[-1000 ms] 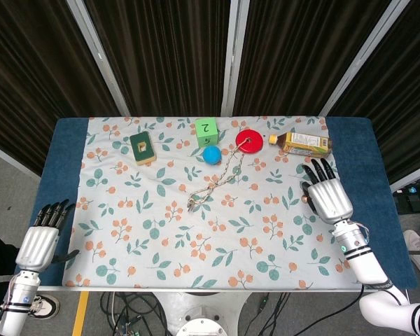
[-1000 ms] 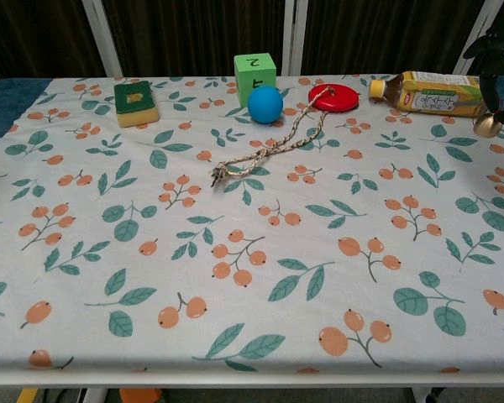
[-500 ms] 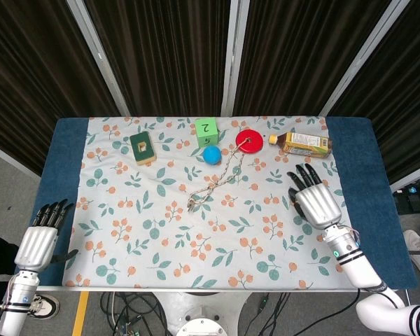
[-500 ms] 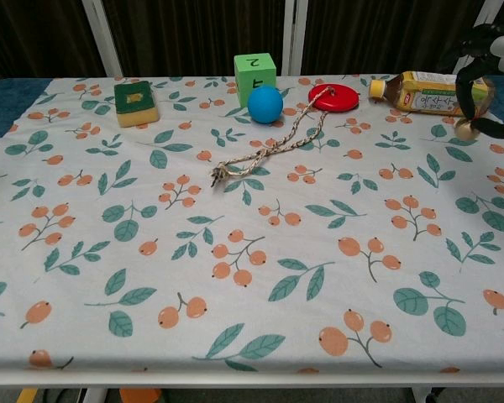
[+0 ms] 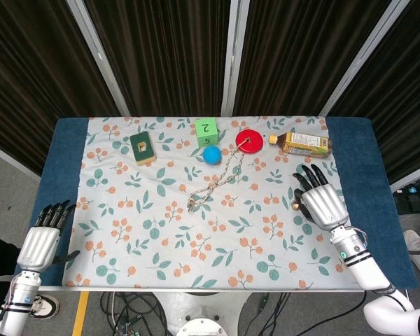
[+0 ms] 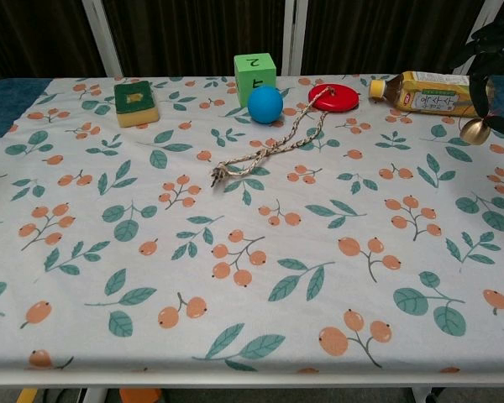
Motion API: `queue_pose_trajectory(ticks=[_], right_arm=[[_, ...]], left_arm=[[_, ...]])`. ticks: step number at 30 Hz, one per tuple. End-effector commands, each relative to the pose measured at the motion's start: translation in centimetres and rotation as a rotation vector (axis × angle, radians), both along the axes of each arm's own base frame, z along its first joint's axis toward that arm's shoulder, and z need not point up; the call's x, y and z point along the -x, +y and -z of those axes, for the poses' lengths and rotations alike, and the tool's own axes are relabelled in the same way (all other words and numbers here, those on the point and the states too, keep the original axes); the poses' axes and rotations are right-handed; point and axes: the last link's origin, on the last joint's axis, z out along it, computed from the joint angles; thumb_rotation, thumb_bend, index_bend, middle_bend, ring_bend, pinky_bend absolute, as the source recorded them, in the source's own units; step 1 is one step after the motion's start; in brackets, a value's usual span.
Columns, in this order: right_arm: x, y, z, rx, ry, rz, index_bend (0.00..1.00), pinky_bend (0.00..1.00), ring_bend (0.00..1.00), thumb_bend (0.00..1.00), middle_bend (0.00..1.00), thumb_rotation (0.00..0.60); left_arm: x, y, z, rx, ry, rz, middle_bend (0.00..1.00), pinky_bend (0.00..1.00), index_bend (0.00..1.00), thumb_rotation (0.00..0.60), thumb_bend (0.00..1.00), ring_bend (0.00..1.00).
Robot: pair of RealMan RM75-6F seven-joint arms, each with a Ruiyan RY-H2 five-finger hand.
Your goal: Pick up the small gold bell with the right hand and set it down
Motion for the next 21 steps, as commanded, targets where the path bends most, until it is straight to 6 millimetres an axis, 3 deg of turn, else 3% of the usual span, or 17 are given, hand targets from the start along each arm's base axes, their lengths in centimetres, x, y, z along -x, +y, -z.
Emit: queue_pose_trajectory(ticks=[1,13,21], right_arm=[[0.1,-0.3,1.6,-0.046,0.012,0.005,0.89,0.00,0.00,0.41,0.19,0.600],[1.0,-0.7,5.2,-0.125,0.090,0.042,0.89,0.00,0.00,0.41,0.19,0.600],[1.1,-0.7,6.4,-0.142,0.106,0.048,0.88,0.00,0.00,0.41,0.19,0.600]], left_arm=[[0.0,0.0,-0.1,-0.004,0.000,-0.002,0.00,0.01,0.00,0.600,0.00,0.00],[0.4,-0.1,-0.2,-0.003,-0.005,-0.009,0.00,0.01,0.00,0.600,0.00,0.00],[0.4,-0.2,-0.3,-0.007,-0.005,-0.009,0.00,0.01,0.00,0.600,0.00,0.00]])
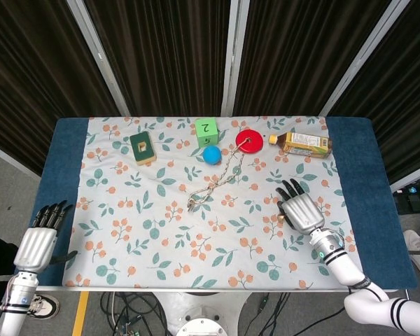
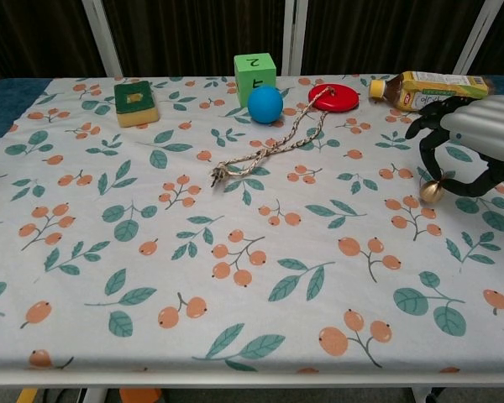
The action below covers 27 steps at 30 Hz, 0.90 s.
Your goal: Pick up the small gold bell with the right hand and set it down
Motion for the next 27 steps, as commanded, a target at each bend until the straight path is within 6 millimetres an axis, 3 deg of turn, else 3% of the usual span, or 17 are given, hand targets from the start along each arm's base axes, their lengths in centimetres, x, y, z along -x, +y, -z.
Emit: queue_pose_trajectory(ticks=[1,9,14,18,22,27], right_arm=[[0.0,-0.1,0.2,-0.002,0.002,0.004,0.87,0.00,0.00,0.41,0.19,0.600],[0.1,-0.1,0.2,-0.006,0.015,0.007,0.84,0.00,0.00,0.38,0.18,0.600],[0.3,-0.1,0.2,-0.013,0.019,0.019,0.74,0.00,0.00,0.33,0.15,0.600],[0.2,-0.1,-0.4,-0.003,0.003,0.024,0.46,0.00,0.00,0.25,0.08,0.600],[0.2,0.0,-1.5,0.022,-0.031,0.031,0.03,0.00,0.00,0.14,0.00,0.600],[0.4,0.7,-3.4,0.058,-0.091,0.032,0.00,0.00,0.00,0.04,0.00,0.600]], left_arm=[[0.0,0.0,0.0,-0.001,-0.001,0.001,0.00,0.01,0.00,0.600,0.00,0.00],[-0.1,0.0,0.0,-0.002,-0.001,0.002,0.00,0.01,0.00,0.600,0.00,0.00],[0.0,0.0,0.0,-0.002,0.000,0.001,0.00,0.01,0.00,0.600,0.00,0.00],[0.0,0.0,-0.1,-0.005,0.000,0.001,0.00,0.01,0.00,0.600,0.00,0.00],[-0.1,0.0,-0.1,-0.004,-0.001,0.004,0.00,0.01,0.00,0.600,0.00,0.00],[-0.2,0.0,-0.1,-0.007,0.003,0.007,0.00,0.01,0.00,0.600,0.00,0.00]])
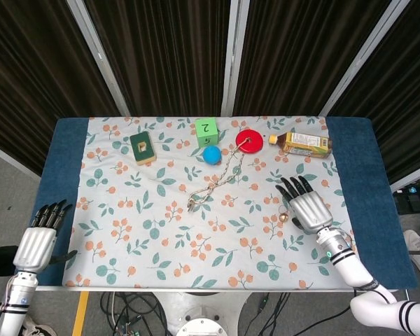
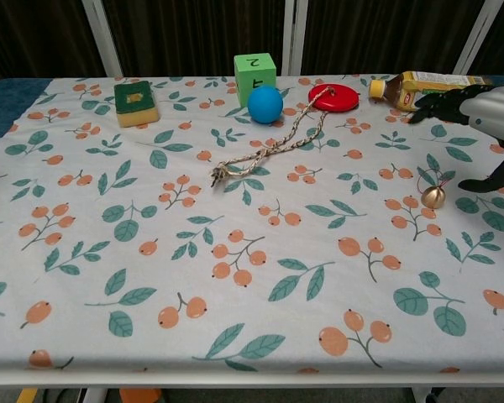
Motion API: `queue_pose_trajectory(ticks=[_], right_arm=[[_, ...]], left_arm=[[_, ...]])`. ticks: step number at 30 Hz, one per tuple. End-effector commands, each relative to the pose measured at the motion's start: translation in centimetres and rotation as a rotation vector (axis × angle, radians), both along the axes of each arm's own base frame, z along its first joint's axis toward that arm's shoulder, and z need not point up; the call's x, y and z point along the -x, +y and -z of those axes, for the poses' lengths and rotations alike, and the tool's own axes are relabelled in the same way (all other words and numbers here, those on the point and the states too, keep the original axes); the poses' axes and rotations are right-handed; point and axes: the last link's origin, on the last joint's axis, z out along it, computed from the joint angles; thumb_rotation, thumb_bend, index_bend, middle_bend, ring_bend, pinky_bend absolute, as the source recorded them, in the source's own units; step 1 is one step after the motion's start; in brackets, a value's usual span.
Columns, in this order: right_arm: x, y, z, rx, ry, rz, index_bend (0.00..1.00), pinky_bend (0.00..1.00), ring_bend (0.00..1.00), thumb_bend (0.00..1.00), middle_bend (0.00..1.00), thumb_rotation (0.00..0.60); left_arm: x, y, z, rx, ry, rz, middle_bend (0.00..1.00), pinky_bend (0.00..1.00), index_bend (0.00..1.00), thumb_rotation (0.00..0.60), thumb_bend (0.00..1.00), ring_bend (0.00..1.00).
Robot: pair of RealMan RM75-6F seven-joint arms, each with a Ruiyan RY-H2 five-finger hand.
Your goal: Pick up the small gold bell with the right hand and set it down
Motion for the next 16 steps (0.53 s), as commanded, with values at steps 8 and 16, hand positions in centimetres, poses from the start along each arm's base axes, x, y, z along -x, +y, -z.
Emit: queue_pose_trajectory(ticks=[8,16], right_arm=[[1.7,5.2,-6.6,0.210,-0.144,-0.049,0.00,0.00,0.00,0.01,0.00,0.600],[7.3,12.3,-7.8,0.305,-0.204,0.064,0.00,0.00,0.00,0.02,0.00,0.600]], left_arm=[[-0.2,-0.1,-0.2,-0.011,0.003,-0.002,0.00,0.01,0.00,0.600,0.00,0.00],[-0.4,0.0,-1.1,-0.047,0.015,0.008,0.00,0.01,0.00,0.600,0.00,0.00]])
